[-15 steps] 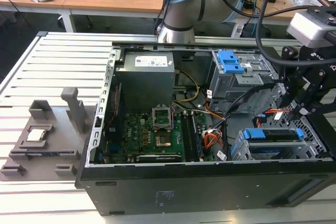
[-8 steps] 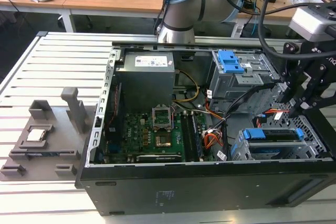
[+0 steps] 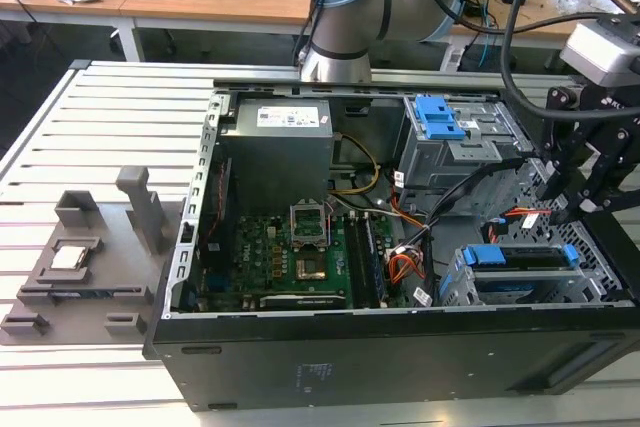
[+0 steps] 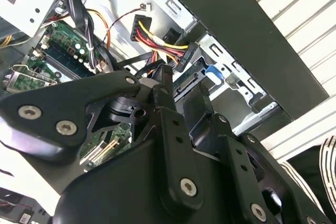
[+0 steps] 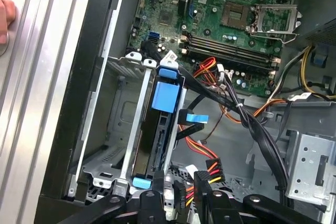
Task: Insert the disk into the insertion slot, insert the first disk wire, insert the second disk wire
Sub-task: 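Insert the first disk wire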
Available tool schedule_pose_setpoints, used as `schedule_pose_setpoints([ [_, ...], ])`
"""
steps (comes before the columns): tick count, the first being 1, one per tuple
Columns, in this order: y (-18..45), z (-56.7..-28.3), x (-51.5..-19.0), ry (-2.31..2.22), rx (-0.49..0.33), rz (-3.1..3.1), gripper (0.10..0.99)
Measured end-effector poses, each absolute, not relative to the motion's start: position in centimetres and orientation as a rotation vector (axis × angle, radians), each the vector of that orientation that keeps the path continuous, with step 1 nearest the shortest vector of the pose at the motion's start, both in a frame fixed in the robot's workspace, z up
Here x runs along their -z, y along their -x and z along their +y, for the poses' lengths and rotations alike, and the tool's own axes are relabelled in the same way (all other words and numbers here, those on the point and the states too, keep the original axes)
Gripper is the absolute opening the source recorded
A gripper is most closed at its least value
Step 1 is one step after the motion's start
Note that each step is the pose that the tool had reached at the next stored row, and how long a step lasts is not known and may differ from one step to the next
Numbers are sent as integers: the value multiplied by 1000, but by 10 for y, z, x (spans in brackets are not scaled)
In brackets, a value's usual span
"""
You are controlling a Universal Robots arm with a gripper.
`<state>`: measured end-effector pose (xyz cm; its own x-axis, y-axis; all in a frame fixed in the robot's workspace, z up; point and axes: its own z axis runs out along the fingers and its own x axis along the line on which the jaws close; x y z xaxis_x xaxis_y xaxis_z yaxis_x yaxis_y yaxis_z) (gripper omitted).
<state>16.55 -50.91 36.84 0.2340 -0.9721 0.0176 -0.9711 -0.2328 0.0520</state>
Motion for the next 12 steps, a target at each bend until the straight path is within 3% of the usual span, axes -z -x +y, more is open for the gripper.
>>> schedule_pose_setpoints([
  [12,-171,-503,-354,-2439,14,-1879,361],
])
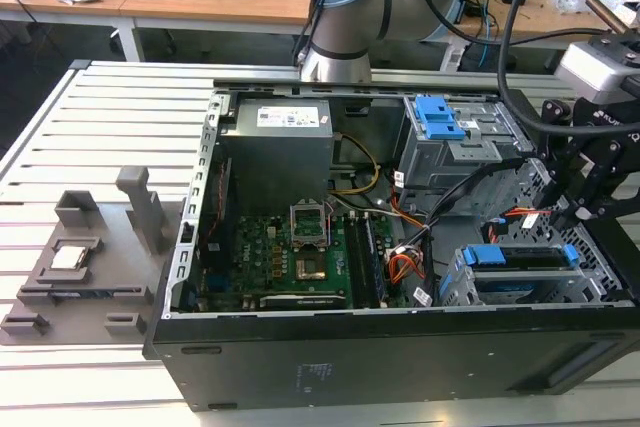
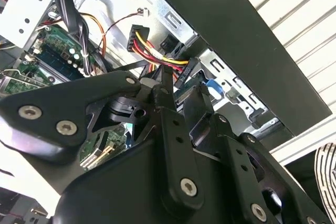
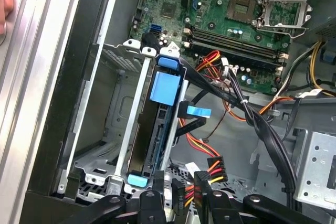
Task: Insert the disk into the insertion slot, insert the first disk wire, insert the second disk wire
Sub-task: 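Insert the first disk wire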
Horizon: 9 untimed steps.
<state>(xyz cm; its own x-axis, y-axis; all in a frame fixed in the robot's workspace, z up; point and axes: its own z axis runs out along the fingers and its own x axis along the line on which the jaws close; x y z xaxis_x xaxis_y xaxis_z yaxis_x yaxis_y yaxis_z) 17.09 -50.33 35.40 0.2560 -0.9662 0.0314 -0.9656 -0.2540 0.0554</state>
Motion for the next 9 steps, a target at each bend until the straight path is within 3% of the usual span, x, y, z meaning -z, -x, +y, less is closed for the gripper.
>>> schedule_pose_setpoints([
  [6,-171,-503,-353,-2438,6,-1870,349],
  [8,-171,-503,-353,-2437,5,-1870,169],
  [9,-171,-503,-353,-2437,5,-1870,169],
])
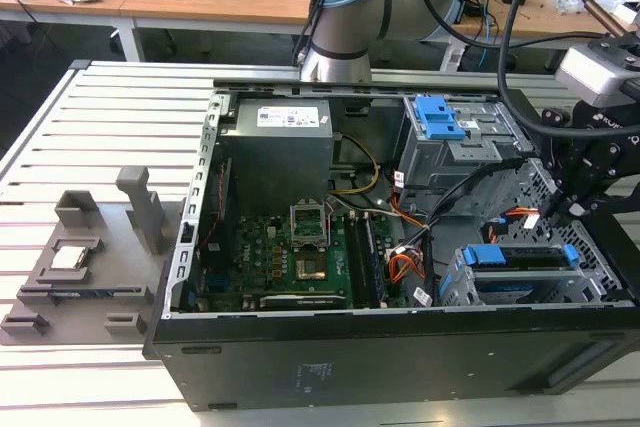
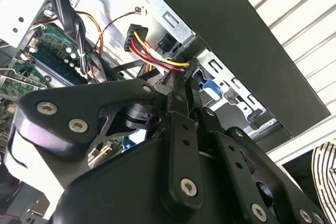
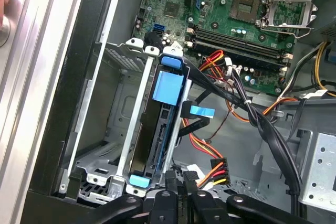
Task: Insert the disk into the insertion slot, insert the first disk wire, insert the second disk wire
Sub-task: 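Insert the first disk wire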
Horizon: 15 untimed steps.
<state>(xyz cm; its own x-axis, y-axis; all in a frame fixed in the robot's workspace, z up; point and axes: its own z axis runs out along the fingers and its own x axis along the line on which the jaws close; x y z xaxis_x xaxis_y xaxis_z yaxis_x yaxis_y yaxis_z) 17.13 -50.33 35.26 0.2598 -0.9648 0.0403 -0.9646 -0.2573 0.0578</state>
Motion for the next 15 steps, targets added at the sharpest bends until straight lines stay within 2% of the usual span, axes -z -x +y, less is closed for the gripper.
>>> schedule_pose_setpoints([
  [15,-159,-523,-353,-2436,4,-1869,169],
])
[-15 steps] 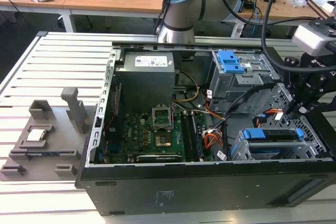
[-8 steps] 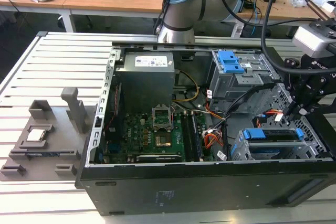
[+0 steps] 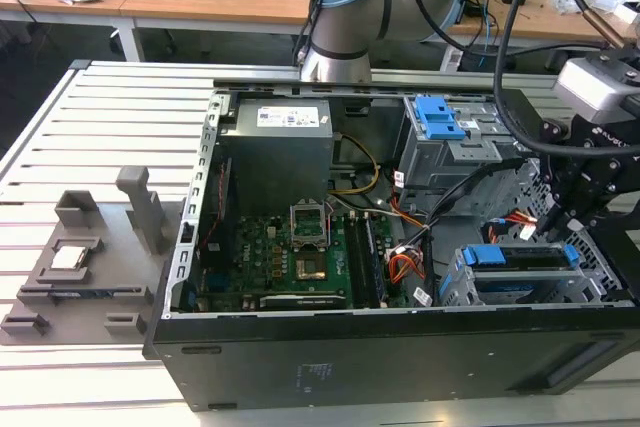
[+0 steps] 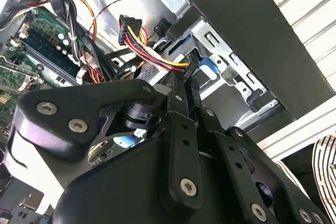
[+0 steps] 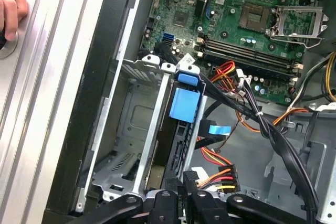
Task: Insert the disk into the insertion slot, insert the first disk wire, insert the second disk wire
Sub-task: 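Insert the first disk wire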
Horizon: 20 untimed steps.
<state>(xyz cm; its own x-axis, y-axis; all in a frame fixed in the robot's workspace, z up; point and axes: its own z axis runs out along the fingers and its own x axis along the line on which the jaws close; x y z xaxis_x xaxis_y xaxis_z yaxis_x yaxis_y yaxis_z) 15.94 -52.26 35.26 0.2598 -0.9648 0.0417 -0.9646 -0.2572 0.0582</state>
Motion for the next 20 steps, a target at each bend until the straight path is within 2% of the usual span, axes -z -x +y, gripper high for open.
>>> schedule_pose_setpoints([
  [7,-149,-533,-353,-2436,4,-1869,169],
  [20,-148,-533,-352,-2307,11,-2026,169],
])
